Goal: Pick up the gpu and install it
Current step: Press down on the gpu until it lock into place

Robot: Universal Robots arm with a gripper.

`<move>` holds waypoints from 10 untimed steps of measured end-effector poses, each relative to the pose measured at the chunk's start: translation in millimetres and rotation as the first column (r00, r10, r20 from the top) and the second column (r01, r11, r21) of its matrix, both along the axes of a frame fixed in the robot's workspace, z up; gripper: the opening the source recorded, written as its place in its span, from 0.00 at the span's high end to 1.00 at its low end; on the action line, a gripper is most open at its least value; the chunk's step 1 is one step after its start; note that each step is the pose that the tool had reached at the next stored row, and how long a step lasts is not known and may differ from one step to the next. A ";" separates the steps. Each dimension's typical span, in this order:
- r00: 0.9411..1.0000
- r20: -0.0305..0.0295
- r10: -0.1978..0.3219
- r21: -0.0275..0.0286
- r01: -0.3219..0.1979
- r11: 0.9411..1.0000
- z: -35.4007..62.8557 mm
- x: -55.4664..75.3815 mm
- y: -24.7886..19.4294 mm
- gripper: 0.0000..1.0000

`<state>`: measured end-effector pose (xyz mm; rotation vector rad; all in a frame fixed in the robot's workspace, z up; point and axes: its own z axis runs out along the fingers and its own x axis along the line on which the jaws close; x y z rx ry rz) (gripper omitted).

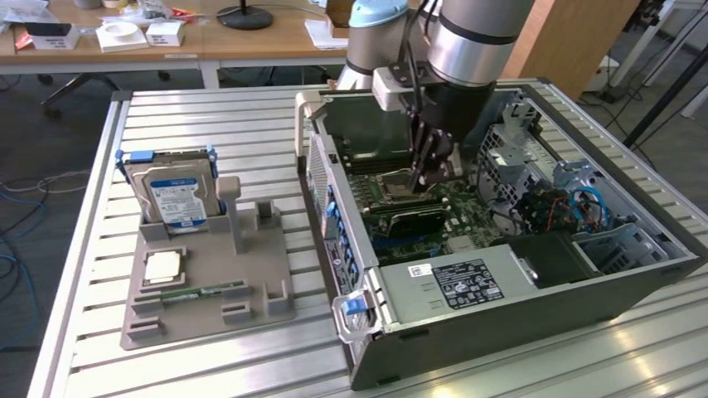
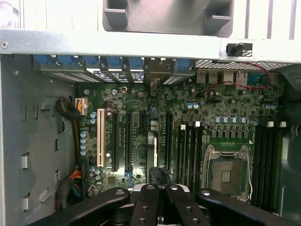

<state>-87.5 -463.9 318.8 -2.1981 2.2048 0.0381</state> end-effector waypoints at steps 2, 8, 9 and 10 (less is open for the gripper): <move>1.000 0.000 0.000 0.000 0.000 1.000 -1.5 0.0 0.0 0.90; 1.000 0.000 0.000 0.000 0.000 1.000 -3.5 0.0 0.0 0.90; 1.000 0.000 0.000 0.000 0.000 1.000 -4.8 0.0 0.0 0.90; 1.000 0.000 0.000 0.000 0.000 1.000 -6.1 0.0 0.0 0.90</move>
